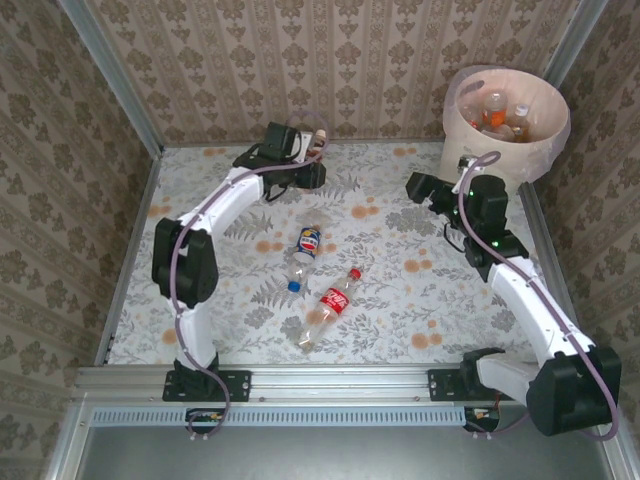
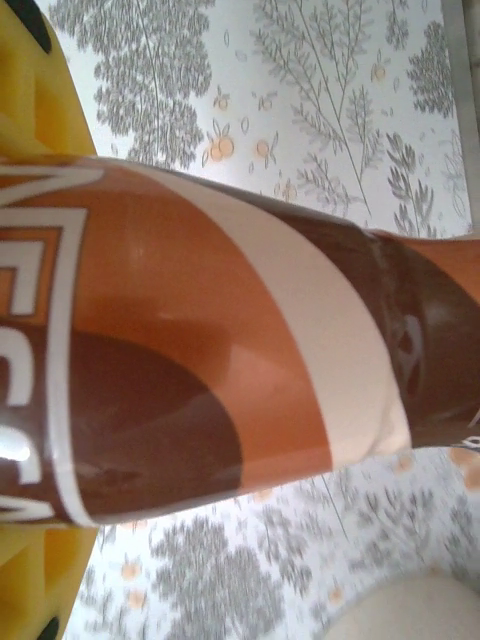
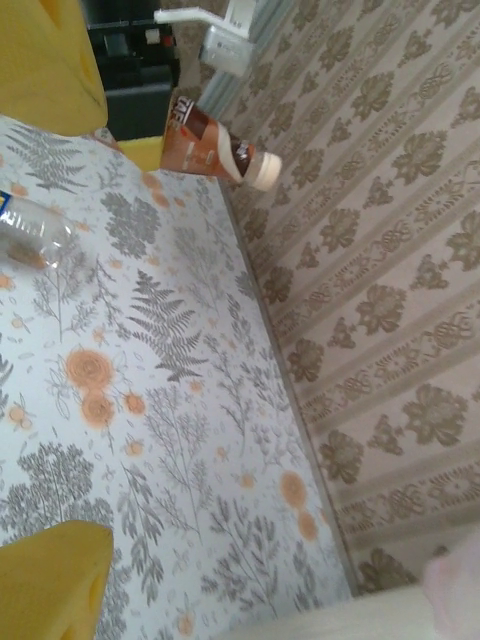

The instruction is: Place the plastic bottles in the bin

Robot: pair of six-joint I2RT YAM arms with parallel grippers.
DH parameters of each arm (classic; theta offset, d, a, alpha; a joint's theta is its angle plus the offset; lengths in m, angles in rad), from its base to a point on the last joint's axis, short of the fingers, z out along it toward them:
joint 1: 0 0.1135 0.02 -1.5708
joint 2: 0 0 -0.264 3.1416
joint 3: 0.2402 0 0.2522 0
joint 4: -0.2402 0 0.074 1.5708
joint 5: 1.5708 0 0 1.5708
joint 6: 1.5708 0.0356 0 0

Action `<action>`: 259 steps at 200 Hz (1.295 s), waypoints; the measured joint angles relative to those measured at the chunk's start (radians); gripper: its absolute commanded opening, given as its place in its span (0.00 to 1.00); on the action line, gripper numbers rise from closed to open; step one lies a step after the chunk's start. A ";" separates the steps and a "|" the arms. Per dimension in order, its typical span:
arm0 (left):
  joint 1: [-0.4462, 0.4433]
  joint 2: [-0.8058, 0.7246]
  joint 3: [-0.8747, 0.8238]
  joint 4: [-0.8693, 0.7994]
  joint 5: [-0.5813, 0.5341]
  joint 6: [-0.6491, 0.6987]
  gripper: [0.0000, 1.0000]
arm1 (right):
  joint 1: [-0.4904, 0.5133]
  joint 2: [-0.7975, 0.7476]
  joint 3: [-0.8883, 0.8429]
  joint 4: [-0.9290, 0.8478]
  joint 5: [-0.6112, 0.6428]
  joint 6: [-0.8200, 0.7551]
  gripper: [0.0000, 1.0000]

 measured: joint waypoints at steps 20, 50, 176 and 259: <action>-0.004 -0.052 -0.075 0.054 0.055 -0.050 0.41 | 0.029 0.040 0.000 0.021 -0.024 0.013 1.00; -0.029 -0.126 -0.194 0.118 0.105 -0.107 0.41 | 0.064 0.098 0.010 0.040 -0.060 0.036 1.00; -0.093 -0.272 -0.466 0.567 0.489 -0.298 0.40 | 0.165 0.365 0.290 0.077 -0.324 0.118 1.00; -0.106 -0.264 -0.466 0.638 0.552 -0.324 0.41 | 0.187 0.460 0.371 0.093 -0.428 0.221 0.65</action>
